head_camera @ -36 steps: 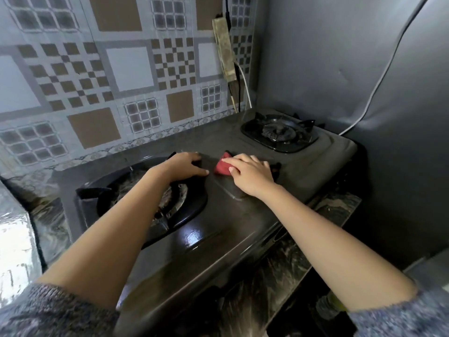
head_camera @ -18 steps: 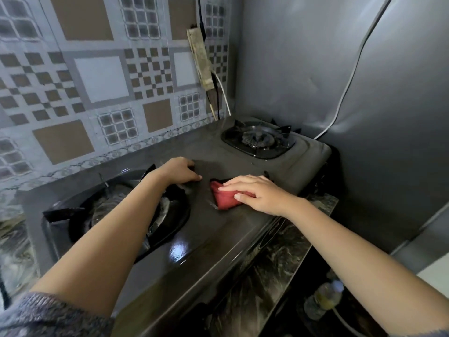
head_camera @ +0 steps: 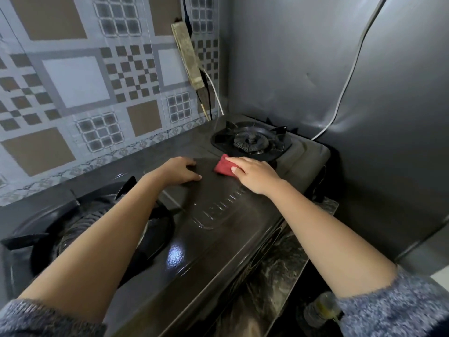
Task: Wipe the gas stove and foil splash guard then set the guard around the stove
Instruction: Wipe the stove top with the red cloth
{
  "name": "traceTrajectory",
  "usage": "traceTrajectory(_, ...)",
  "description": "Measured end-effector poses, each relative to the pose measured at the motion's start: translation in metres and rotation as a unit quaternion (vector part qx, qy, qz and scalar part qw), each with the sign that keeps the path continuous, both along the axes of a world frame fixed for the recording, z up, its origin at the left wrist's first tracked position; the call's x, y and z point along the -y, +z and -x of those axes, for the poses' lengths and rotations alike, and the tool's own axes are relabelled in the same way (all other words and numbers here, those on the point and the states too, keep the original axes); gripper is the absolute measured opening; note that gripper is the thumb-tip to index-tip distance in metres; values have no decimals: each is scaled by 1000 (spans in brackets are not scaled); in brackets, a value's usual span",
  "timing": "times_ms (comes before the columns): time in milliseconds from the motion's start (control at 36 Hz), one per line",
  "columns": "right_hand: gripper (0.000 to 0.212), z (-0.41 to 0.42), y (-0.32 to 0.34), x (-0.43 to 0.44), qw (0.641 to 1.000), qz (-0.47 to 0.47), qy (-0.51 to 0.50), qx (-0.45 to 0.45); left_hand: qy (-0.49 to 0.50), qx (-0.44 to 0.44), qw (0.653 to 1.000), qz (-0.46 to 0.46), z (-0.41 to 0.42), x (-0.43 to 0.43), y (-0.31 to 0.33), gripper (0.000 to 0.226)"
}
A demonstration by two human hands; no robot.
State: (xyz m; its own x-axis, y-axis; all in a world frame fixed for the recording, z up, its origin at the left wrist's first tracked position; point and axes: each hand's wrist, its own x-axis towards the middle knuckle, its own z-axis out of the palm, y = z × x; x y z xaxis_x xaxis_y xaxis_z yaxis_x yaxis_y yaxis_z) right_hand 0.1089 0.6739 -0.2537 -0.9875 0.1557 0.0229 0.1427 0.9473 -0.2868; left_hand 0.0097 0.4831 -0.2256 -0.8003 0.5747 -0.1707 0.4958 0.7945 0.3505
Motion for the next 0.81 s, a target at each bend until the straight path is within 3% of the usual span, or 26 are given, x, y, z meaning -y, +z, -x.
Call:
traceTrajectory(472,42,-54,-17,16,984,-31,-148,-99,-56,3,998,3,-28,7,-2,59)
traceTrajectory(806,42,-58,-12,26,990,-41,-106,-80,-73,13,997,-4,-31,19,-3,62)
